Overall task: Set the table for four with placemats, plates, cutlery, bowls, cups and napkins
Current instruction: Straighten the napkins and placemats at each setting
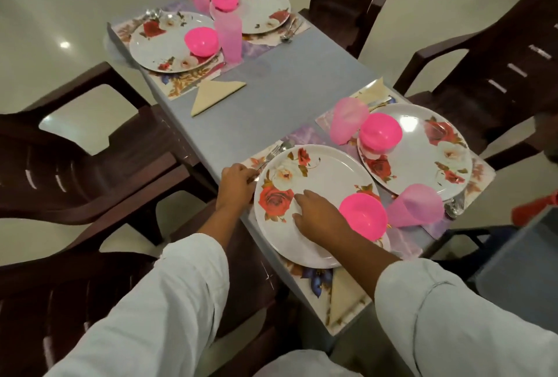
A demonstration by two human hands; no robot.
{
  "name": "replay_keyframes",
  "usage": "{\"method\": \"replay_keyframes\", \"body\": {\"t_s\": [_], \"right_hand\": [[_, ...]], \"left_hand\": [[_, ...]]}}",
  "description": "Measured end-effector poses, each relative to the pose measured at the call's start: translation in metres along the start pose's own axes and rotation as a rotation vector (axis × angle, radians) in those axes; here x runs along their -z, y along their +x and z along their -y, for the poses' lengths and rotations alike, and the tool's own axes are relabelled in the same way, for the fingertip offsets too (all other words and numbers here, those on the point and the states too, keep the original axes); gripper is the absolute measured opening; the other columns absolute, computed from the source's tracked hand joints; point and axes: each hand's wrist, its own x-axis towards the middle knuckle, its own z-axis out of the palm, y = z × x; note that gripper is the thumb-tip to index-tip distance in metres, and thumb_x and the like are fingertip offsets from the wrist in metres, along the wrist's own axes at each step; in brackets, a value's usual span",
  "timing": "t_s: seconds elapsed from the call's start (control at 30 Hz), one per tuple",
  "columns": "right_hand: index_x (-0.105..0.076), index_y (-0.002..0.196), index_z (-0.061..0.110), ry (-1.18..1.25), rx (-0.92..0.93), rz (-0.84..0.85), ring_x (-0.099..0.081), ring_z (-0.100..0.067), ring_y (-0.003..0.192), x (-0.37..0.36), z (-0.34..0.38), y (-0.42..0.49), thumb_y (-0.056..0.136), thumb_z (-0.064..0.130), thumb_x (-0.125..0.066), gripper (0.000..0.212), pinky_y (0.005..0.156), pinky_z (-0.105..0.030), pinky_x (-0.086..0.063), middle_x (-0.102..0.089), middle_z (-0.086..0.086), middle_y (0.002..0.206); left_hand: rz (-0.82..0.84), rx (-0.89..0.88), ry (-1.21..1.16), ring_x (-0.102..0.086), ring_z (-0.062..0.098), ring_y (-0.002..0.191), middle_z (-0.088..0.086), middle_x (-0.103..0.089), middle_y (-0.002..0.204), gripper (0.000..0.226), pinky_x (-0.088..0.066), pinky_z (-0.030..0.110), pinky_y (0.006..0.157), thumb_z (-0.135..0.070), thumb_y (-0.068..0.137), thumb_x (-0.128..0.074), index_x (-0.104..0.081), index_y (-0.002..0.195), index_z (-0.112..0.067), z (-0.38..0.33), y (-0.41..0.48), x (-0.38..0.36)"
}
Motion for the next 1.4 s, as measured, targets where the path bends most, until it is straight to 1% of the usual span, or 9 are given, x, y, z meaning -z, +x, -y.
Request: {"method": "replay_keyframes", "body": {"t_s": [0.2,0.33,0.43,0.6,0.93,1.07,1.17,1.27,1.4], "right_hand": [[-0.028,0.158,0.022,-0.039,-0.022,0.063,-0.033,-0.031,0.148,-0.014,0.002,0.012,0.102,0.037,-0.052,0.063,0.121,-0.044,-0.026,-0.031,-0.009,0.163],[-0.025,0.159,0.022,-0.059,-0.034,0.086,-0.029,-0.032,0.150,-0.019,0.003,0.013,0.103,0.037,-0.051,0.063,0.122,-0.044,-0.024,-0.027,-0.010,0.164],[-0.026,0.158,0.022,-0.062,-0.042,0.094,-0.026,-0.032,0.152,-0.021,0.004,0.014,0.103,0.037,-0.051,0.062,0.123,-0.045,-0.024,-0.024,-0.011,0.166],[-0.029,0.157,0.020,-0.083,-0.039,0.102,-0.022,-0.033,0.153,-0.022,0.004,0.014,0.104,0.037,-0.050,0.060,0.124,-0.046,-0.023,-0.022,-0.012,0.167],[-0.041,0.149,0.014,-0.114,-0.027,0.116,-0.028,-0.033,0.151,-0.021,0.000,0.016,0.104,0.037,-0.050,0.052,0.120,-0.043,-0.030,-0.022,-0.014,0.166],[-0.041,0.149,0.015,-0.104,-0.025,0.110,-0.031,-0.031,0.150,-0.022,-0.001,0.016,0.104,0.036,-0.050,0.051,0.119,-0.042,-0.033,-0.023,-0.012,0.166],[-0.041,0.150,0.016,-0.100,-0.027,0.108,-0.032,-0.030,0.150,-0.022,-0.002,0.016,0.104,0.035,-0.050,0.051,0.118,-0.042,-0.035,-0.023,-0.011,0.166],[-0.041,0.150,0.016,-0.099,-0.026,0.106,-0.034,-0.030,0.149,-0.022,-0.002,0.016,0.104,0.036,-0.049,0.051,0.117,-0.042,-0.037,-0.023,-0.011,0.166],[-0.042,0.149,0.017,-0.090,-0.033,0.108,-0.035,-0.029,0.148,-0.020,-0.002,0.016,0.104,0.035,-0.050,0.049,0.118,-0.042,-0.037,-0.025,-0.009,0.166]], "left_hand": [[-0.006,-0.091,-0.019,-0.046,0.022,0.109,0.002,-0.059,0.111,0.030,-0.046,0.035,0.090,-0.035,0.097,-0.065,-0.072,0.124,-0.026,0.001,0.000,0.000],[-0.048,-0.096,-0.021,-0.047,0.018,0.104,0.000,-0.061,0.104,0.025,-0.049,0.036,0.084,-0.033,0.096,-0.066,-0.079,0.110,-0.017,0.002,0.006,0.000],[-0.083,-0.046,-0.035,-0.046,0.013,0.099,0.000,-0.062,0.103,0.024,-0.042,0.029,0.077,-0.032,0.096,-0.066,-0.080,0.105,-0.014,0.001,0.011,-0.002],[-0.121,0.000,-0.040,-0.050,0.013,0.097,0.001,-0.063,0.104,0.022,-0.046,0.027,0.082,-0.028,0.096,-0.066,-0.079,0.102,-0.011,0.002,0.022,-0.005],[-0.033,-0.064,-0.034,-0.059,0.018,0.097,0.002,-0.071,0.098,0.012,-0.046,0.026,0.082,-0.016,0.093,-0.068,-0.079,0.097,-0.011,0.001,0.048,0.005],[0.011,-0.090,-0.046,-0.058,0.014,0.093,0.003,-0.071,0.104,0.017,-0.045,0.025,0.083,-0.013,0.094,-0.067,-0.077,0.107,-0.012,-0.001,0.052,0.009],[0.050,-0.149,-0.054,-0.061,0.018,0.096,0.003,-0.070,0.106,0.022,-0.049,0.029,0.085,-0.014,0.093,-0.068,-0.074,0.114,-0.015,-0.004,0.057,0.010],[0.086,-0.197,-0.017,-0.059,0.019,0.094,0.003,-0.067,0.101,0.021,-0.044,0.027,0.078,-0.019,0.092,-0.068,-0.074,0.112,-0.016,-0.010,0.063,0.009],[0.068,-0.156,0.012,-0.059,0.019,0.092,0.005,-0.066,0.102,0.019,-0.041,0.024,0.077,-0.018,0.094,-0.067,-0.077,0.110,-0.015,-0.017,0.068,0.004]]}}
